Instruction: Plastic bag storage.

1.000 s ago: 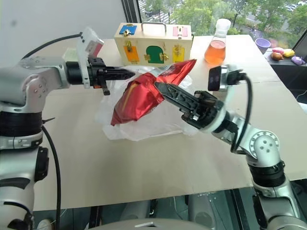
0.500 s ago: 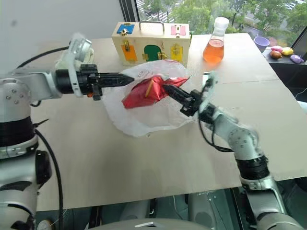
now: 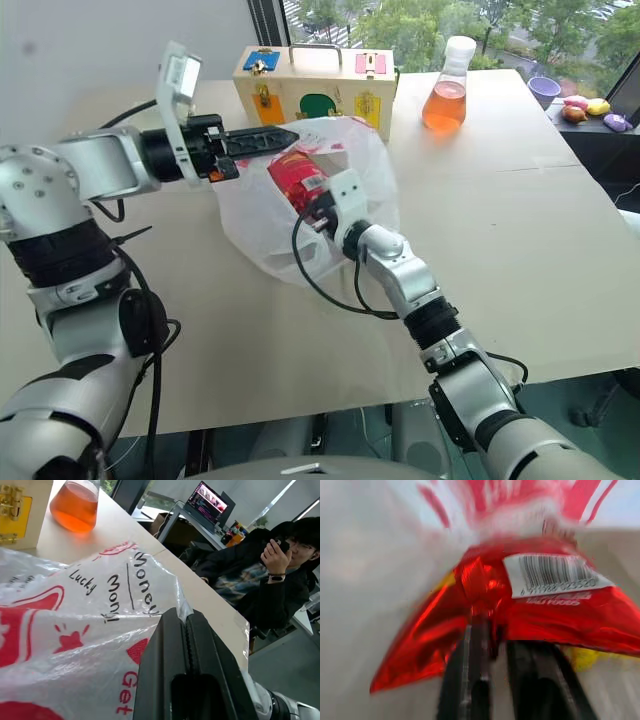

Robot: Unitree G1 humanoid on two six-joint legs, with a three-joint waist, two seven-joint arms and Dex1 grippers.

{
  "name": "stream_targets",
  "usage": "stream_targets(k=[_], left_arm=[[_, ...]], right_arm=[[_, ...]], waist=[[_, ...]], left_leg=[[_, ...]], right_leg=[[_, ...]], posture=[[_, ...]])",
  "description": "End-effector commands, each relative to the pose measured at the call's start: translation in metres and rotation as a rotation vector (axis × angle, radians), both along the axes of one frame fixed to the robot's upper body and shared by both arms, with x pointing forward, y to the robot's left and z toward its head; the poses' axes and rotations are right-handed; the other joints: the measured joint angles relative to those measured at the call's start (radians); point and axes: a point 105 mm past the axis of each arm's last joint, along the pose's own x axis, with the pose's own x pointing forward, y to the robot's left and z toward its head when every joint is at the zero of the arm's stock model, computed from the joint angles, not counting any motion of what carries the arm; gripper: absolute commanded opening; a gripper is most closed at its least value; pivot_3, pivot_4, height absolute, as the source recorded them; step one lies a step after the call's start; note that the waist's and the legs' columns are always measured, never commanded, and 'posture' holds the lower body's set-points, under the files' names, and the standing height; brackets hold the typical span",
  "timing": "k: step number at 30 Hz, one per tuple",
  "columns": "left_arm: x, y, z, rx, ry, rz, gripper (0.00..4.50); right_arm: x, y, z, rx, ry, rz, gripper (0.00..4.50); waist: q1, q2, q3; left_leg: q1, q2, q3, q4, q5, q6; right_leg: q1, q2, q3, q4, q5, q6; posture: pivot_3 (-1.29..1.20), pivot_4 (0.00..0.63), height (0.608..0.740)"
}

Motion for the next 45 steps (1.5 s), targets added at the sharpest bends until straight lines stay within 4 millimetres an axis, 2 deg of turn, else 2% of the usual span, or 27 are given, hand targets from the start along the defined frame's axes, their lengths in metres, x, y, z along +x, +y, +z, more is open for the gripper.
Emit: stream_targets(k=[1,2,3,4,7,9,13,17,22,24,26,27,28,30,34,37,40,42,43,45], left_arm=[[0.005,0.005,0.003,0.033,-0.086,0.094,0.00],[0.008,0.006,0.001,0.037,-0.097,0.117,0.00],[0.011,0.006,0.002,0.019,-0.116,0.128,0.00],[0.015,0.008,0.002,0.010,-0.126,0.155,0.00],[0.025,0.010,0.009,-0.103,-0.175,0.188,0.00],[0.029,0.012,0.007,-0.088,-0.180,0.209,0.00],[0.032,0.012,0.007,-0.078,-0.199,0.215,0.00],[0.031,0.009,0.009,-0.072,-0.213,0.195,0.00],[0.030,0.008,0.012,-0.054,-0.229,0.193,0.00],[0.030,0.008,0.013,-0.051,-0.233,0.196,0.00],[0.030,0.009,0.014,-0.045,-0.241,0.202,0.00],[0.030,0.008,0.014,-0.043,-0.243,0.203,0.00],[0.029,0.008,0.013,-0.040,-0.246,0.204,0.00],[0.027,0.008,0.013,-0.025,-0.257,0.205,0.00],[0.020,0.006,0.012,-0.041,-0.297,0.165,0.00],[0.016,0.010,0.009,-0.016,-0.303,0.131,0.00],[0.003,0.018,0.013,-0.109,-0.227,0.031,0.00],[-0.009,0.024,0.019,-0.159,-0.215,-0.033,0.00],[-0.018,0.028,0.023,-0.193,-0.199,-0.081,0.52],[-0.032,0.040,0.025,-0.266,-0.110,-0.152,1.16]], right_arm=[[-0.014,-0.022,0.035,0.028,-0.092,0.108,2.64],[-0.020,-0.030,0.042,0.038,-0.094,0.132,3.05],[-0.031,-0.037,0.048,0.027,-0.112,0.185,3.24],[-0.043,-0.047,0.054,0.017,-0.121,0.220,3.71],[-0.065,-0.069,0.059,-0.087,-0.133,0.247,3.71],[-0.071,-0.082,0.053,-0.199,-0.140,0.206,3.71],[-0.056,-0.104,0.042,-0.365,-0.183,-0.013,3.71],[-0.041,-0.090,0.038,-0.320,-0.178,-0.100,3.71],[-0.018,-0.072,0.034,-0.366,-0.220,-0.128,3.71],[-0.007,-0.072,0.030,-0.421,-0.225,-0.150,3.71],[0.005,-0.080,0.021,-0.534,-0.248,-0.193,3.71],[0.010,-0.085,0.017,-0.581,-0.253,-0.210,3.21],[0.014,-0.090,0.013,-0.619,-0.256,-0.226,2.96],[0.016,-0.099,0.002,-0.717,-0.250,-0.210,2.05],[0.014,-0.117,-0.005,-0.851,-0.263,-0.166,0.06],[0.012,-0.122,0.002,-0.818,-0.261,-0.161,0.06],[0.003,-0.111,0.018,-0.525,-0.157,-0.136,0.06],[-0.007,-0.102,0.036,-0.316,-0.117,-0.089,0.06],[-0.015,-0.097,0.049,-0.192,-0.101,-0.044,0.00],[-0.034,-0.087,0.073,0.032,-0.074,0.063,0.00]], waist=[[0.004,0.000,0.000],[0.005,0.000,0.000],[0.006,0.000,0.000],[0.008,0.000,0.000],[0.012,0.000,0.000],[0.007,0.000,0.000],[0.002,0.000,0.000],[0.002,-0.001,-0.001],[0.005,-0.001,-0.001],[0.006,-0.001,-0.001],[0.005,-0.001,-0.001],[0.006,-0.001,-0.001],[0.006,-0.001,-0.001],[0.006,-0.001,-0.001],[0.002,-0.001,-0.001],[0.001,-0.001,-0.001],[-0.001,-0.001,0.000],[-0.001,-0.001,0.000],[-0.001,-0.001,0.000],[0.000,-0.001,0.000]], left_leg=[[0.000,0.000,0.000,0.000,0.000,0.000],[0.000,0.000,-0.001,0.000,0.000,0.000],[-0.001,0.000,-0.001,0.000,0.000,0.000],[-0.001,-0.001,-0.001,0.000,0.000,0.000],[-0.001,-0.001,-0.001,0.000,0.000,0.000],[-0.001,-0.001,-0.001,0.000,-0.001,0.002],[0.001,0.000,0.000,0.000,-0.002,0.004],[0.001,0.000,0.001,0.000,-0.002,0.004],[0.001,-0.001,0.001,0.000,-0.002,0.003],[0.000,-0.001,0.000,0.000,0.000,0.000],[0.000,-0.001,0.000,0.000,0.000,0.000],[0.000,-0.001,0.000,0.000,0.000,-0.001],[0.000,-0.001,0.000,0.000,0.000,-0.001],[0.000,-0.001,0.000,0.000,0.000,-0.001],[0.000,-0.001,0.001,0.000,0.000,-0.001],[0.000,-0.001,0.000,0.000,0.000,0.000],[0.000,0.000,0.000,0.000,-0.001,0.003],[0.000,0.000,0.000,0.000,-0.002,0.003],[0.000,0.000,0.000,0.000,-0.002,0.003],[0.000,0.000,0.000,0.000,-0.002,0.004]], right_leg=[[0.000,0.000,0.000,0.000,0.000,0.000],[0.000,0.000,0.000,0.000,0.000,0.000],[0.000,-0.001,-0.001,0.000,0.000,0.000],[0.000,-0.001,-0.001,0.000,0.000,0.000],[0.000,-0.002,-0.002,-0.001,0.000,0.000],[0.000,-0.001,-0.002,-0.001,0.000,0.000],[0.000,0.000,0.000,0.000,0.000,0.000],[0.001,0.000,0.000,0.001,0.000,0.000],[0.000,0.000,0.001,0.001,0.000,0.000],[0.001,0.000,0.000,0.000,0.000,0.000],[0.001,0.000,0.000,0.000,0.000,0.000],[0.001,0.000,0.000,0.000,0.000,0.000],[0.001,0.000,0.000,-0.001,0.000,0.000],[0.001,-0.001,0.000,-0.001,0.000,0.000],[0.000,-0.001,0.000,-0.001,0.000,0.000],[0.000,0.000,0.000,-0.001,0.000,0.000],[0.000,0.000,0.000,0.000,0.000,0.000],[0.000,0.001,0.000,0.000,0.000,0.000],[0.000,0.001,0.000,0.000,0.000,0.000],[0.000,0.000,0.000,0.000,0.000,0.000]], posture=[[0.00,0.150,0.740],[0.00,0.150,0.740],[0.00,0.150,0.740],[0.00,0.150,0.740],[0.00,0.150,0.740],[0.00,0.150,0.740],[0.00,0.150,0.740],[0.00,0.150,0.740],[0.00,0.150,0.740],[0.00,0.150,0.740],[0.00,0.150,0.740],[0.00,0.150,0.740],[0.00,0.150,0.740],[0.00,0.150,0.740],[0.00,0.150,0.740],[0.00,0.150,0.740],[0.00,0.150,0.740],[0.00,0.150,0.740],[0.00,0.150,0.740],[0.00,0.150,0.740]])
